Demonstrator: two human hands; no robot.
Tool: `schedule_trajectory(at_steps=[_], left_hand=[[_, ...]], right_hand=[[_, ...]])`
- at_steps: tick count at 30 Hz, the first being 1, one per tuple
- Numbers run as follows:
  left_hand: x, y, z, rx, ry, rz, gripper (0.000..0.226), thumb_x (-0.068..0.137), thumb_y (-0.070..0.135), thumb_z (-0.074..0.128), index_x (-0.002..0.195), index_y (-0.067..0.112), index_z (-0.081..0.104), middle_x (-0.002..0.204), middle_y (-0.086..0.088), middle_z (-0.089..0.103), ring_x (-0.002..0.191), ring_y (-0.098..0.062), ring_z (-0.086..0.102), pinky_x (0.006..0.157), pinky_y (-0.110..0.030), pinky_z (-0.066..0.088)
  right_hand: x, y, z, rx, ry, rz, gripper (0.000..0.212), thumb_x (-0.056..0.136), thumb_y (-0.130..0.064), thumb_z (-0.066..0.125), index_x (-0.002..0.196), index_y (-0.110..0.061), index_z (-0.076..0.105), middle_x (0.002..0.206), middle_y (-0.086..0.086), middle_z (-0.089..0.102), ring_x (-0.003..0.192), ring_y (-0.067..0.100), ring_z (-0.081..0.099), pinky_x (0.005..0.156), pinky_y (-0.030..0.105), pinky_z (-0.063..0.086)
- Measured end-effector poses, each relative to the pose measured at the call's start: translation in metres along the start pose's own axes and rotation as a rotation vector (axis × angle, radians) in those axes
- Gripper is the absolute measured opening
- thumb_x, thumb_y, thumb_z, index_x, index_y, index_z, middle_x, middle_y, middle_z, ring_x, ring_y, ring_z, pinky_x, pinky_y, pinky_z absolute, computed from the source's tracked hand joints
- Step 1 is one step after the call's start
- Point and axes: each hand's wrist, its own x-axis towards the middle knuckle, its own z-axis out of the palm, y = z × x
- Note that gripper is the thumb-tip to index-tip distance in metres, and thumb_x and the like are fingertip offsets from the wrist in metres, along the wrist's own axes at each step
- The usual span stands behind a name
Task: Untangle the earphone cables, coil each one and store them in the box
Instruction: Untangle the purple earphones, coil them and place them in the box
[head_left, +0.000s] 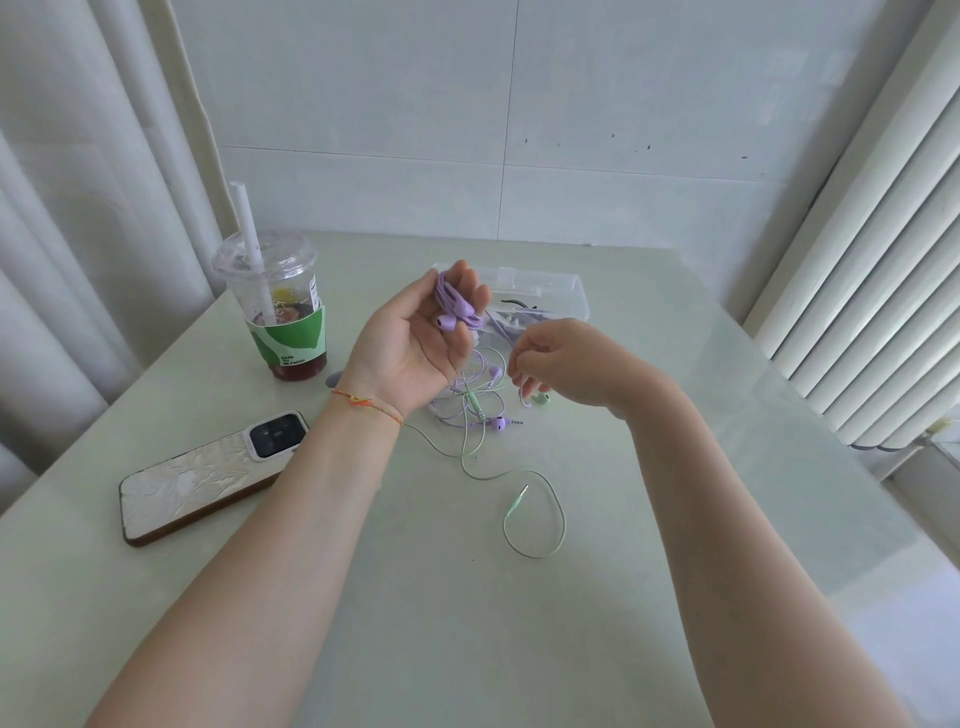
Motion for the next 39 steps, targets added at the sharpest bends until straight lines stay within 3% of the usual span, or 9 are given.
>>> schedule_trajectory(at_steps=[3,5,7,10,16,24,31,35,39], left_hand=[[0.001,0.003,-0.006,-0.111,0.084,0.027,0.030,0.100,0.020,0.044,0.089,0.009,0.070,0.085,0.001,0.072,0.079,-0.017,0.072,0.045,-0.018,0.049],[0.001,0.003,-0.010,-0.147,0.136,0.032,0.031,0.099,0.019,0.045,0.085,0.008,0.071,0.085,0.000,0.072,0.075,-0.018,0.072,0.045,-0.019,0.049],[0.000,0.003,-0.011,-0.173,0.172,0.042,0.035,0.100,0.019,0.045,0.082,0.006,0.072,0.084,-0.001,0.072,0.071,-0.018,0.072,0.044,-0.020,0.049],[-0.002,0.004,-0.012,-0.237,0.190,0.079,0.032,0.099,0.019,0.045,0.085,0.005,0.070,0.084,-0.002,0.072,0.070,-0.018,0.072,0.045,-0.021,0.050],[0.000,0.005,-0.018,-0.296,0.155,0.227,0.023,0.099,0.019,0.050,0.102,0.006,0.068,0.101,-0.003,0.073,0.091,-0.022,0.073,0.056,-0.025,0.056],[0.004,-0.002,-0.009,0.279,0.176,0.264,0.027,0.103,0.031,0.043,0.113,0.016,0.063,0.107,0.000,0.073,0.112,-0.015,0.066,0.058,-0.021,0.055],[0.002,-0.015,-0.004,0.865,0.236,0.188,0.032,0.100,0.028,0.051,0.078,0.014,0.070,0.083,0.003,0.073,0.075,-0.013,0.062,0.056,-0.026,0.052],[-0.001,-0.018,0.000,1.013,0.163,-0.017,0.033,0.099,0.031,0.049,0.087,0.012,0.072,0.077,-0.006,0.072,0.083,-0.021,0.064,0.054,-0.024,0.051],[-0.005,-0.019,0.004,0.926,-0.003,-0.181,0.043,0.092,0.048,0.049,0.086,0.011,0.070,0.080,-0.010,0.070,0.083,-0.024,0.064,0.056,-0.024,0.055]], right_hand=[[0.002,0.001,0.000,0.157,0.085,0.049,0.023,0.085,-0.001,0.041,0.079,-0.011,0.061,0.073,0.011,0.068,0.072,0.027,0.070,0.086,0.045,0.054],[0.004,0.001,-0.001,0.270,0.124,0.096,0.030,0.083,0.003,0.033,0.083,-0.010,0.059,0.065,0.009,0.057,0.050,0.020,0.057,0.066,0.041,0.055],[0.005,0.002,-0.004,0.318,0.150,0.146,0.029,0.086,0.001,0.033,0.088,-0.011,0.059,0.066,0.005,0.045,0.044,0.015,0.035,0.043,0.025,0.037],[0.006,0.009,-0.005,0.270,0.155,0.157,0.009,0.092,-0.013,0.051,0.095,-0.016,0.059,0.070,0.003,0.044,0.050,0.016,0.032,0.041,0.020,0.025],[0.002,0.000,-0.001,0.124,0.098,-0.053,0.005,0.094,-0.018,0.057,0.091,-0.015,0.055,0.063,-0.002,0.056,0.049,0.011,0.043,0.047,0.022,0.035],[-0.007,-0.018,0.002,-0.187,0.022,-0.095,0.011,0.093,-0.026,0.059,0.095,-0.017,0.066,0.063,-0.007,0.055,0.049,0.002,0.049,0.047,0.015,0.035],[-0.014,-0.027,-0.005,-0.180,0.100,-0.143,0.016,0.093,-0.021,0.057,0.089,-0.012,0.069,0.062,-0.006,0.050,0.055,0.012,0.045,0.055,0.025,0.038],[-0.013,-0.023,-0.014,-0.134,0.237,-0.140,0.015,0.096,-0.019,0.051,0.092,-0.018,0.066,0.072,-0.011,0.053,0.063,0.005,0.045,0.056,0.019,0.034],[-0.009,-0.016,-0.018,-0.100,0.303,-0.133,0.016,0.097,-0.018,0.050,0.095,-0.017,0.065,0.070,-0.010,0.050,0.059,0.003,0.042,0.053,0.018,0.030]])
